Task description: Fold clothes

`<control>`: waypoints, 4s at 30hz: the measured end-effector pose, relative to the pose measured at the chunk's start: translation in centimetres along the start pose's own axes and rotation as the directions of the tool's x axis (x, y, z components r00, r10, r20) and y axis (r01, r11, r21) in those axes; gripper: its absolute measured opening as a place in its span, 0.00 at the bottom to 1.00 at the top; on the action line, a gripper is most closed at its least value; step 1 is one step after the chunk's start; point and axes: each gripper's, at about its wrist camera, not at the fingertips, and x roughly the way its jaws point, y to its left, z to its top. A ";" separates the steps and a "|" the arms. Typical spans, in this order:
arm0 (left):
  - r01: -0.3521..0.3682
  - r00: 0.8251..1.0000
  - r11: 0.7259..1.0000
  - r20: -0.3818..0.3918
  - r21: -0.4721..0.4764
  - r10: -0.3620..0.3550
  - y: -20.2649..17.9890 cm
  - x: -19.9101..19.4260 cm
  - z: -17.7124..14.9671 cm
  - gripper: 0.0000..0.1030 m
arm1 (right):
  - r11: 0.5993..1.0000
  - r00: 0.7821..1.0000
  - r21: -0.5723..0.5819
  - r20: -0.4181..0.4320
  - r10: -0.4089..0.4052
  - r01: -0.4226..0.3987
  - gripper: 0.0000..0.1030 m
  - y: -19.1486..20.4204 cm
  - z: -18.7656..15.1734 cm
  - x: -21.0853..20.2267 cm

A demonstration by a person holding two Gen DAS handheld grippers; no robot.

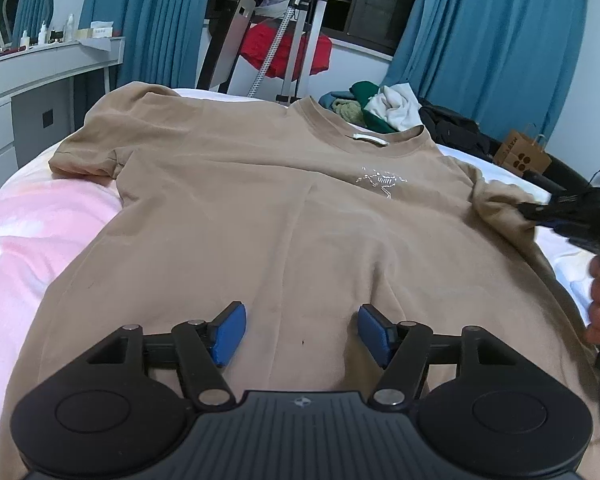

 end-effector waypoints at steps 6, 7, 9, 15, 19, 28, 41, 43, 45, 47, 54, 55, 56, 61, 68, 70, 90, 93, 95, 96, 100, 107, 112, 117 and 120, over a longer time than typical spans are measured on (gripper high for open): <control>0.007 1.000 1.000 -0.002 -0.005 -0.007 0.3 -0.2 0.0 0.63 | 0.976 0.979 0.101 0.043 -0.197 0.192 0.07 -4.8 2.1 -4.1; 0.007 1.000 1.000 -0.003 -0.004 -0.007 0.4 -0.2 0.0 0.63 | 0.964 0.970 0.115 0.011 -0.244 0.241 0.07 -5.9 2.1 -4.5; 0.005 1.000 1.000 -0.005 0.002 -0.005 0.4 -0.2 0.0 0.63 | 0.937 0.949 0.149 -0.069 -0.308 0.315 0.06 -8.3 1.9 -5.0; -0.006 1.000 1.000 -0.007 0.018 0.006 0.2 -0.5 -0.1 0.63 | 0.885 0.939 0.342 -0.249 -0.239 0.316 0.08 -13.1 -0.4 -4.6; -0.011 1.000 1.000 -0.005 0.028 0.011 0.1 -0.6 -0.3 0.63 | 0.846 0.956 0.449 -0.189 -0.225 0.288 0.10 -13.7 -0.1 -5.1; -0.020 1.000 0.999 -0.003 0.045 0.020 0.1 -0.6 -0.3 0.64 | 0.780 0.966 0.571 -0.177 -0.188 0.256 0.46 -13.1 -0.5 -6.7; -0.043 0.999 0.996 0.002 0.080 0.043 -0.3 -0.6 -0.6 0.64 | 0.880 0.965 0.398 -0.146 -0.220 0.261 0.61 -9.4 0.8 -6.6; -0.047 0.999 0.995 0.003 0.086 0.047 -0.4 -0.5 -0.6 0.64 | 0.878 0.965 0.403 -0.153 -0.214 0.259 0.61 -9.5 0.7 -6.4; -0.050 0.999 0.994 0.003 0.093 0.050 -0.4 -0.5 -0.6 0.65 | 0.878 0.964 0.401 -0.157 -0.216 0.262 0.61 -9.5 0.7 -6.4; -0.055 0.999 0.993 0.005 0.101 0.054 -0.5 -0.5 -0.6 0.65 | 0.879 0.963 0.397 -0.161 -0.218 0.265 0.61 -9.5 0.7 -6.4; -0.059 0.998 0.992 0.010 0.108 0.058 -0.4 -0.4 -0.6 0.68 | 0.891 0.962 0.369 -0.163 -0.220 0.266 0.75 -9.2 0.7 -6.3; -0.059 0.998 0.992 0.010 0.109 0.058 -0.4 -0.4 -0.6 0.68 | 0.892 0.963 0.367 -0.165 -0.215 0.262 0.75 -9.2 0.7 -6.3; -0.059 0.998 0.992 0.010 0.109 0.058 -0.3 -0.4 -0.6 0.69 | 0.895 0.963 0.363 -0.166 -0.213 0.260 0.74 -9.1 0.6 -6.3; -0.062 0.998 0.991 0.009 0.116 0.062 -0.4 -0.3 -0.6 0.76 | 0.904 0.969 0.360 -0.177 -0.175 0.229 0.74 -8.8 0.4 -5.8; -0.051 0.999 0.987 -0.001 0.151 0.052 -0.9 0.0 -0.8 0.95 | 0.771 0.982 0.637 -0.158 0.101 0.023 0.75 -12.0 -2.2 -3.1; -0.054 0.998 0.985 -0.002 0.163 0.055 -1.0 0.0 -0.8 0.98 | 0.732 0.987 0.680 -0.103 0.126 -0.023 0.74 -13.0 -2.7 -2.5; -0.047 0.999 0.986 -0.008 0.160 0.049 -0.6 0.7 -0.7 1.00 | 0.878 0.983 0.462 0.061 -0.174 0.127 0.12 -14.4 1.0 4.7; -0.041 0.999 0.985 -0.019 0.165 0.045 -0.6 0.7 -0.5 1.00 | 0.900 0.961 0.377 0.075 -0.265 0.219 0.09 -13.2 2.6 3.6; -0.033 0.999 0.986 -0.029 0.163 0.038 -0.5 0.6 -0.3 1.00 | 0.909 0.946 0.320 0.090 -0.311 0.269 0.09 -12.3 3.9 2.7; -0.031 0.999 0.986 -0.036 0.166 0.038 -0.4 0.6 -0.1 1.00 | 0.910 0.940 0.300 0.099 -0.327 0.285 0.08 -11.7 4.6 2.3; -0.043 0.997 0.983 -0.058 0.176 0.054 -0.2 0.2 0.5 1.00 | 0.918 0.911 0.199 0.166 -0.377 0.343 0.08 -7.8 7.5 0.5; -0.055 0.998 0.993 -0.034 0.103 0.059 1.5 -2.1 2.1 0.99 | 0.920 0.888 -0.073 0.303 -0.347 0.385 0.08 4.6 9.5 -1.0; -0.068 0.998 0.997 -0.010 -0.022 0.068 4.6 -3.5 3.4 0.99 | 0.920 0.928 -0.246 0.291 -0.231 0.306 0.09 13.6 5.9 0.9; -0.101 0.995 0.989 -0.027 -0.103 0.099 7.4 -3.4 3.7 0.99 | 0.905 0.974 -0.370 0.160 -0.159 0.208 0.10 19.8 -0.2 5.8; -0.105 0.994 0.990 -0.025 -0.096 0.103 7.6 -3.3 3.7 0.99 | 0.908 0.987 -0.386 0.056 -0.153 0.163 0.13 20.6 -2.3 8.4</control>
